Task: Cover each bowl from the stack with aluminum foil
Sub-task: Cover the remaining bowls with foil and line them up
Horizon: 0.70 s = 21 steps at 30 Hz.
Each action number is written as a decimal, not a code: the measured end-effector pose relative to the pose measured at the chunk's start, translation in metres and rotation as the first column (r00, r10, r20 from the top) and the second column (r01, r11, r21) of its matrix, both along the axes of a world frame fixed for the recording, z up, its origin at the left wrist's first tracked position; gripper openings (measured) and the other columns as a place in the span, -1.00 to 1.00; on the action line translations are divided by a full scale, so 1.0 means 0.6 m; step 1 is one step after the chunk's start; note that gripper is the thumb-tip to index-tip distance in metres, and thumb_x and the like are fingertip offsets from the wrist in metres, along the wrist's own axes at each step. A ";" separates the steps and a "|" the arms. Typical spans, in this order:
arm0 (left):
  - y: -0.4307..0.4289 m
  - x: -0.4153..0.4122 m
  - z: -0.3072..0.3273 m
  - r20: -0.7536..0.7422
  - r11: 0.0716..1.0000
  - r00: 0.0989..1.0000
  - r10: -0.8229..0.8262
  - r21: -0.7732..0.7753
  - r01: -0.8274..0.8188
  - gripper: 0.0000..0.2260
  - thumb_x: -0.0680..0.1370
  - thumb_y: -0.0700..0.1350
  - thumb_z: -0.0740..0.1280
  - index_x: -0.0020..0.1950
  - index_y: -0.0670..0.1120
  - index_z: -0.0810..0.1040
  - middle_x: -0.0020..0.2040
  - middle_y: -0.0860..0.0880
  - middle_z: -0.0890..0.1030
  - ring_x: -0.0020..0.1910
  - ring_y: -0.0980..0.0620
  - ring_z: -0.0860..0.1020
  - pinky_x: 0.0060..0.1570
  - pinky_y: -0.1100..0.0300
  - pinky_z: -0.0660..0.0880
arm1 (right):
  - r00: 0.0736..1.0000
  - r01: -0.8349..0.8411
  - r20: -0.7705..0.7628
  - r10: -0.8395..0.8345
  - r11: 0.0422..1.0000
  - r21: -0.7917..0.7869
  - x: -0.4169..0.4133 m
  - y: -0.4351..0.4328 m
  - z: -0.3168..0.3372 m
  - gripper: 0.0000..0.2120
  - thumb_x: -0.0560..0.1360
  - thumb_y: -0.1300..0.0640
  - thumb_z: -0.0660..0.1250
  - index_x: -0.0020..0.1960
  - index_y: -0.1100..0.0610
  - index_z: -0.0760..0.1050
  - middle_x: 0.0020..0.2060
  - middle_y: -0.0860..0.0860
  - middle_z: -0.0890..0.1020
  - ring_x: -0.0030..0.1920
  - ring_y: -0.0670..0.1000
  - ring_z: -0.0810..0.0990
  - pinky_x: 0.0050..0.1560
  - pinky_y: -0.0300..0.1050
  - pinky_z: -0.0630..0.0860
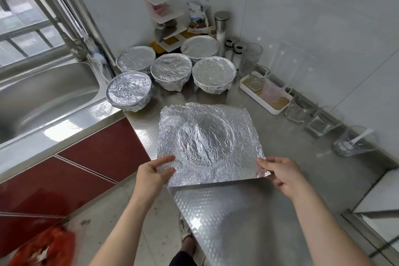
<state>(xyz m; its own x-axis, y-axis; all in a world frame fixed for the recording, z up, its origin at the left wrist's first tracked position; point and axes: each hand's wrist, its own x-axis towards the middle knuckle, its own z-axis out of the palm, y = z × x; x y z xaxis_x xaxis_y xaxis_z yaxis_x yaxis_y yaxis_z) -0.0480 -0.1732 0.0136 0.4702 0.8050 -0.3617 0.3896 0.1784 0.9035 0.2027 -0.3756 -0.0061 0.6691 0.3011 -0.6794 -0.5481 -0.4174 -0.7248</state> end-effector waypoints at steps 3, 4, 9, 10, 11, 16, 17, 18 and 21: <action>0.002 -0.004 -0.005 -0.012 0.999 1.000 0.012 -0.044 -0.012 -0.70 0.48 -0.35 0.43 0.18 -0.12 0.65 -0.47 0.03 0.54 -0.46 0.24 0.29 -0.31 0.16 0.55 | 0.969 -0.087 0.229 0.097 0.995 -0.053 -0.006 0.005 0.008 -0.82 0.38 0.20 0.53 -0.25 0.26 0.56 -0.32 0.14 0.58 -0.46 0.00 0.40 -0.57 -0.30 0.24; 0.005 -0.005 -0.009 -0.013 0.998 1.000 0.023 -0.055 -0.024 -0.69 0.49 -0.35 0.43 0.19 -0.11 0.65 -0.49 0.06 0.43 -0.47 0.17 0.32 -0.35 0.27 0.48 | 0.955 -0.108 0.272 0.117 0.993 -0.050 -0.008 0.007 0.014 -0.81 0.40 0.22 0.52 -0.28 0.25 0.53 -0.31 0.15 0.57 -0.49 0.00 0.46 -0.56 -0.34 0.30; 0.006 -0.003 -0.002 0.007 0.991 0.999 -0.035 -0.127 0.036 -0.50 0.46 -0.38 0.44 0.33 0.01 0.55 -0.18 -0.13 0.53 -0.33 0.14 0.45 -0.27 0.27 0.55 | 0.977 -0.203 0.072 0.201 0.979 0.025 -0.002 -0.003 0.034 -0.86 0.45 0.31 0.44 -0.17 0.17 0.49 -0.30 0.05 0.65 -0.47 -0.14 0.62 -0.59 -0.33 0.12; 0.004 -0.004 0.002 0.022 0.989 0.999 -0.050 -0.136 0.052 -0.45 0.45 -0.41 0.44 0.36 0.02 0.52 -0.10 -0.28 0.57 -0.37 0.17 0.44 -0.26 0.25 0.57 | 0.982 -0.190 0.029 0.189 0.981 0.047 0.001 -0.006 0.037 -0.86 0.44 0.34 0.43 -0.15 0.17 0.50 -0.32 0.04 0.66 -0.45 -0.12 0.63 -0.59 -0.36 0.12; 0.001 -0.006 0.006 0.031 0.988 0.998 -0.059 -0.139 0.062 -0.42 0.44 -0.43 0.43 0.39 -0.01 0.51 -0.02 -0.41 0.51 -0.43 0.19 0.40 -0.24 0.24 0.58 | 0.986 -0.169 -0.002 0.169 0.983 0.068 0.005 -0.009 0.034 -0.85 0.43 0.38 0.43 -0.13 0.18 0.51 -0.33 0.03 0.66 -0.44 -0.11 0.64 -0.61 -0.40 0.15; -0.008 -0.012 0.006 0.009 0.992 0.999 -0.031 -0.122 0.032 -0.45 0.41 -0.46 0.45 0.31 -0.02 0.56 0.17 -0.37 0.52 -0.40 0.22 0.48 -0.25 0.28 0.57 | 0.984 -0.114 -0.119 0.131 0.984 0.137 0.009 -0.024 0.028 -0.87 0.43 0.41 0.39 -0.12 0.21 0.57 -0.37 0.03 0.66 -0.43 -0.10 0.64 -0.61 -0.42 0.22; -0.007 -0.015 0.003 0.004 0.993 0.999 -0.033 -0.112 0.033 -0.44 0.40 -0.46 0.46 0.28 0.03 0.57 0.27 -0.29 0.54 -0.31 0.22 0.55 -0.24 0.28 0.57 | 0.982 -0.115 -0.135 0.134 0.983 0.143 0.006 -0.025 0.022 -0.88 0.43 0.40 0.39 -0.12 0.22 0.57 -0.37 0.03 0.66 -0.42 -0.10 0.64 -0.61 -0.42 0.21; -0.006 -0.018 -0.001 0.009 0.992 0.999 -0.054 -0.110 0.054 -0.43 0.40 -0.45 0.46 0.27 0.07 0.55 0.33 -0.12 0.54 -0.21 0.23 0.59 -0.21 0.26 0.58 | 0.981 -0.108 -0.146 0.129 0.983 0.146 0.003 -0.029 0.020 -0.89 0.44 0.40 0.38 -0.12 0.22 0.57 -0.37 0.04 0.66 -0.42 -0.09 0.64 -0.61 -0.42 0.20; 0.009 -0.029 -0.006 -0.005 0.975 0.987 -0.161 -0.154 0.158 -0.35 0.44 -0.35 0.48 0.42 0.12 0.42 0.45 -0.02 0.40 0.16 0.14 0.55 0.01 0.11 0.60 | 0.984 -0.087 -0.142 0.110 0.984 0.155 -0.004 -0.036 0.009 -0.89 0.44 0.40 0.38 -0.14 0.22 0.56 -0.37 0.03 0.66 -0.40 -0.08 0.65 -0.60 -0.41 0.21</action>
